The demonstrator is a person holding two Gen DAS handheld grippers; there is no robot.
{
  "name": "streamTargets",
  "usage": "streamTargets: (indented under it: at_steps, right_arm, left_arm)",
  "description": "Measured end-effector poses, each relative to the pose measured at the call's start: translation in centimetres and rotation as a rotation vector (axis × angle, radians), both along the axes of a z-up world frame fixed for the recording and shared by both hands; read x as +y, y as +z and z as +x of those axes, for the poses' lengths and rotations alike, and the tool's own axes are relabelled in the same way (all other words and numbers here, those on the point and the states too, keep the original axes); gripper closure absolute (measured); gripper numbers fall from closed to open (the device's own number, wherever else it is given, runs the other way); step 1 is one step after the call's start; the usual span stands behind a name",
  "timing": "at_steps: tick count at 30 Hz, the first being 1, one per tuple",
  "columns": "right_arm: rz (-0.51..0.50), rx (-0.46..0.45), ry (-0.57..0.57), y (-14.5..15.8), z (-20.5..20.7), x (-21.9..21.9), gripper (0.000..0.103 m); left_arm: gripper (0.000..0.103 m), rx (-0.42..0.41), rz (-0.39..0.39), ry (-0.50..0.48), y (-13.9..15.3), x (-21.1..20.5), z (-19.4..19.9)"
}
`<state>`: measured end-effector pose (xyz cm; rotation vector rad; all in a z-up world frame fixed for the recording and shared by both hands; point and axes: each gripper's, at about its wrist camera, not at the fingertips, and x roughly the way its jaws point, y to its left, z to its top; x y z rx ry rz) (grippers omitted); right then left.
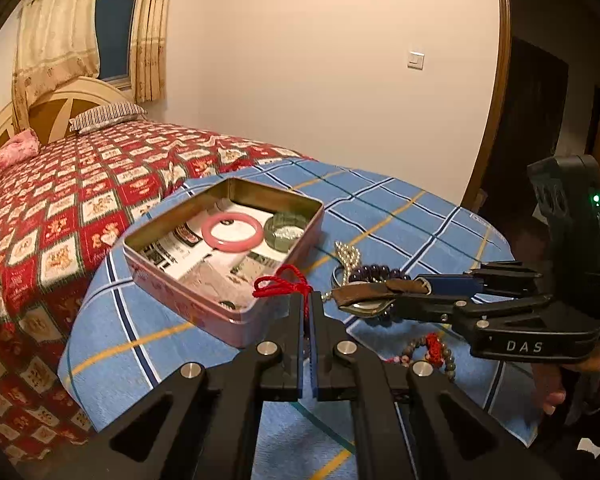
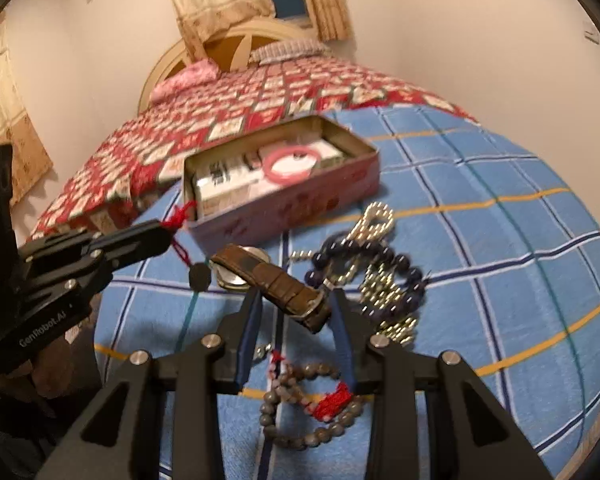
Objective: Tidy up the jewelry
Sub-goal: 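Carry the red tassel and brown watch over the pink tin with both tools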
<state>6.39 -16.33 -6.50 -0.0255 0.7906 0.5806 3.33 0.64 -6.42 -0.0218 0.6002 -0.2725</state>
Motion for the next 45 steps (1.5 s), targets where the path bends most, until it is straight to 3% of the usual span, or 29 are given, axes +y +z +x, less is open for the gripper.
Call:
streamTargets:
  at_steps: [45]
  right_arm:
    - [0.017, -0.034, 0.012, 3.2, 7.3, 2.7, 0.066]
  left_arm:
    - [0.102, -0.069, 0.104, 0.070, 3.0, 3.3, 8.2]
